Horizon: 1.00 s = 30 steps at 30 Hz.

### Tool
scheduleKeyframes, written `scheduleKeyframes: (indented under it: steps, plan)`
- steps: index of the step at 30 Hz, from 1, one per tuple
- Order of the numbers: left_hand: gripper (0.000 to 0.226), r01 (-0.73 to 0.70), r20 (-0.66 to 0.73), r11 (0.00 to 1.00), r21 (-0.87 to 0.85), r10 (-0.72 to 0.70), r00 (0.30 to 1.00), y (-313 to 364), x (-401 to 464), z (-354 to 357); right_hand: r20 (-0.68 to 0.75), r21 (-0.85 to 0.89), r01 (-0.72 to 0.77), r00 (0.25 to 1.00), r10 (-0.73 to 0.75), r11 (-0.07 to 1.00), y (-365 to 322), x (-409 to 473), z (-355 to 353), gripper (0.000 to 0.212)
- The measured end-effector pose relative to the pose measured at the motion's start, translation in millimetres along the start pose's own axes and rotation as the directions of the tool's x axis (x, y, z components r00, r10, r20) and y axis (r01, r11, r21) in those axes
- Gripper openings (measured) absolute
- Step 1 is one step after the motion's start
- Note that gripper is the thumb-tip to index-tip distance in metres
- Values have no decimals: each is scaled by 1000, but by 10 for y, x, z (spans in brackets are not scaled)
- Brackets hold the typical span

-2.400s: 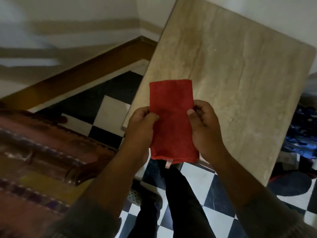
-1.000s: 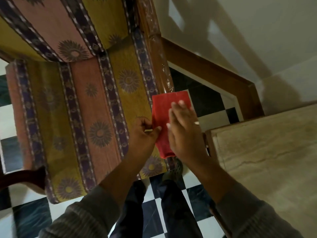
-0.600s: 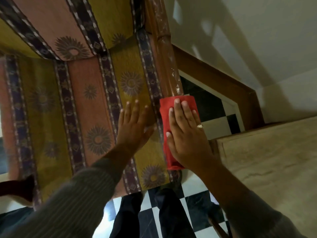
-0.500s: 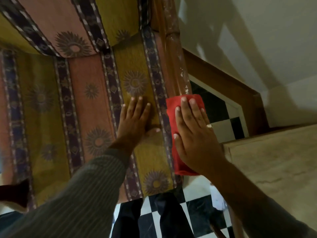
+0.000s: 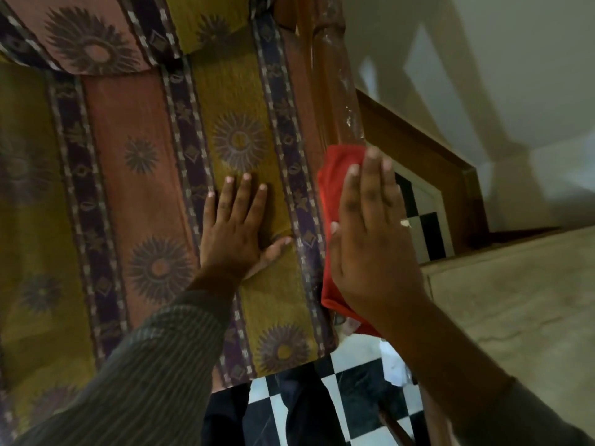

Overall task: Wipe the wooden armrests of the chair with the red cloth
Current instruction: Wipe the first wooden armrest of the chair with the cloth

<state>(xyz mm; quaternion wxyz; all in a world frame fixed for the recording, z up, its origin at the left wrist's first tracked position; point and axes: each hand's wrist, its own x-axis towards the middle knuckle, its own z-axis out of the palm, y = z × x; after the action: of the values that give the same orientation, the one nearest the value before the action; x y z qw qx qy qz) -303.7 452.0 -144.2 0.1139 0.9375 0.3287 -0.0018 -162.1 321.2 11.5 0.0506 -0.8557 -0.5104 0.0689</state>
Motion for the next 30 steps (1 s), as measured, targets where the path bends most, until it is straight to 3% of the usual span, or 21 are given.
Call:
scheduleKeyframes:
  steps: [5, 7, 10, 12, 18, 21, 23, 25, 28, 30]
  plan:
    - [100, 9, -29, 1000, 3, -9, 1000, -13, -12, 42, 59, -126, 123, 991, -116, 984, 14, 94, -1, 73]
    - [101, 16, -23, 1000, 3, -16, 1000, -7, -3, 36, 2, -36, 41, 999, -41, 999, -8, 116, 1, 71]
    - [102, 19, 9, 1000, 0, -19, 1000, 4, -7, 15, -49, 166, -203, 976, 213, 965, -67, 110, 8, 67]
    - [102, 24, 13, 1000, -7, -23, 1000, 4, -12, 4, -55, 167, -253, 963, 265, 953, -99, 98, 16, 68]
    - [103, 14, 14, 1000, -3, -14, 1000, 1, -18, 14, -1, -37, -24, 1000, 24, 999, -50, 86, -4, 72]
    - [102, 20, 4, 1000, -4, -20, 1000, -8, -26, 36, 53, -161, 153, 988, -147, 975, -22, 331, -38, 75]
    - [102, 20, 2, 1000, -5, -20, 1000, -13, -25, 60, 28, -193, 196, 981, -194, 961, -28, 535, -53, 72]
    - [102, 19, 9, 1000, -3, -19, 1000, -14, -23, 68, -44, -99, 117, 992, -122, 988, -26, 627, -46, 66]
    - [102, 19, 22, 1000, 9, -19, 1000, -25, -19, 57, -95, 197, -118, 986, 139, 973, -22, 611, -28, 62]
    - [102, 16, 23, 1000, 3, -16, 1000, -36, -28, 59, -99, 218, -153, 979, 178, 964, -36, 575, -24, 61]
